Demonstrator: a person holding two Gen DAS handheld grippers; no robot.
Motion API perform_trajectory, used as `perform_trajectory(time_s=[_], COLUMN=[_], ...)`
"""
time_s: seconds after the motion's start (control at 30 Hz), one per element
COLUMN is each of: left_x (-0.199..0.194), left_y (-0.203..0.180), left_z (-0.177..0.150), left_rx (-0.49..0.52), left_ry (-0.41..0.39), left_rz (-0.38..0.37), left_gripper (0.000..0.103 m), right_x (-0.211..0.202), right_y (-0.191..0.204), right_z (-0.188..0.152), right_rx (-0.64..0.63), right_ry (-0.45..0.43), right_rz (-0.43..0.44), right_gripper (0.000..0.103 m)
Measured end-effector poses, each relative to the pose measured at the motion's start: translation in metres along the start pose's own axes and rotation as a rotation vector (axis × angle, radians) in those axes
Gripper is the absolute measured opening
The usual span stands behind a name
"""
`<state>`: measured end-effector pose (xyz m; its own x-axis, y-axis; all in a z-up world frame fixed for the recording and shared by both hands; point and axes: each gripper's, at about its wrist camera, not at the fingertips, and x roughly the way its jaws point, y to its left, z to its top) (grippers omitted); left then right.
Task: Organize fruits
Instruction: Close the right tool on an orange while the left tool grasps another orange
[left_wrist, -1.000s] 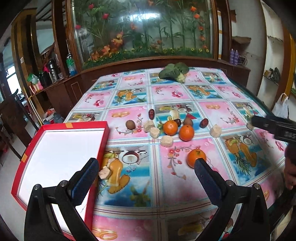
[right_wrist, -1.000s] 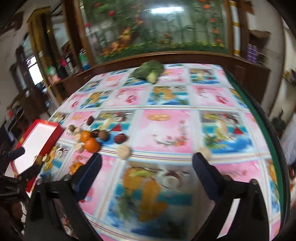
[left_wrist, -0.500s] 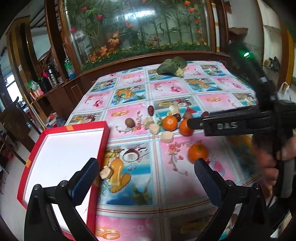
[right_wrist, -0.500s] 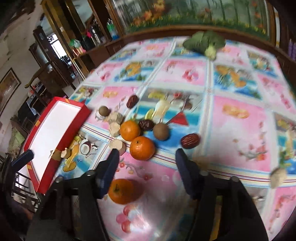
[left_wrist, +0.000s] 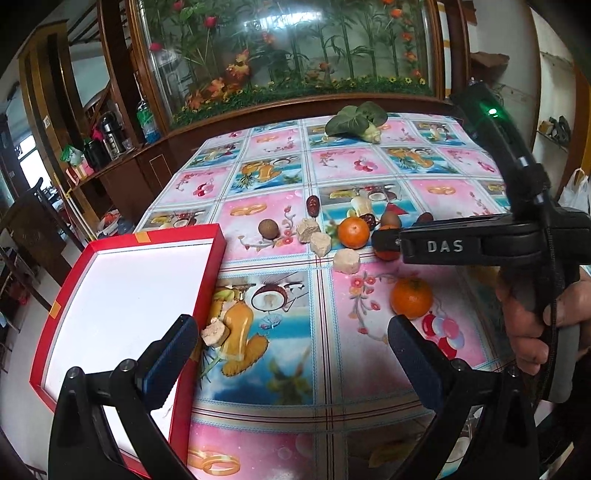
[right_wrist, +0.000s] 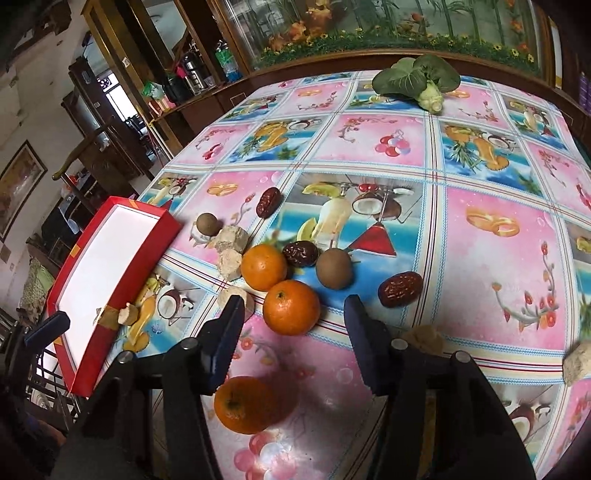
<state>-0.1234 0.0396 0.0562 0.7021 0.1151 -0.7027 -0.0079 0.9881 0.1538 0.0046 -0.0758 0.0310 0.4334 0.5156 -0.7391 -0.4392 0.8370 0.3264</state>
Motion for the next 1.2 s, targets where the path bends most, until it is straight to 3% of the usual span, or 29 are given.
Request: perform_trajectory(time_s=[0.57,0.77,0.87,1.0,1.2], left_x=[0.014,0.026,0.032,0.032,0.038], left_y=[-0.011,-0.011,-0.017,-0.024,-0.042], left_z=[0.006,0.006,0.009,0.011,0.02], left_rx=[0.003,-0.022,-0.019,-0.016,0.004], left_ry=[0.022,0.052,0.07,0.079,0.087], left_rz=[-0.017,-0.053,-0.078,-0.111,-0.161], left_gripper=[0.102,0.102,0.102,0.102,0.102], right_x=[0.003,0.018,0.02,0.012,-0.019], right_y=[0.002,0.004,0.005,-0.006,-0.037], right_z=[0.0,0.001,0.001,0.003,0.015], right_rx=[-0.045,-0.06,-0.079,-0.041,0.081], right_ry=[0.001,0.038,0.042,0.04,-0.05], right_rz=[0.005,0.002,0.0,0.04,0.107], right_gripper=[0.057,0.038,0.036,0.035,0.035])
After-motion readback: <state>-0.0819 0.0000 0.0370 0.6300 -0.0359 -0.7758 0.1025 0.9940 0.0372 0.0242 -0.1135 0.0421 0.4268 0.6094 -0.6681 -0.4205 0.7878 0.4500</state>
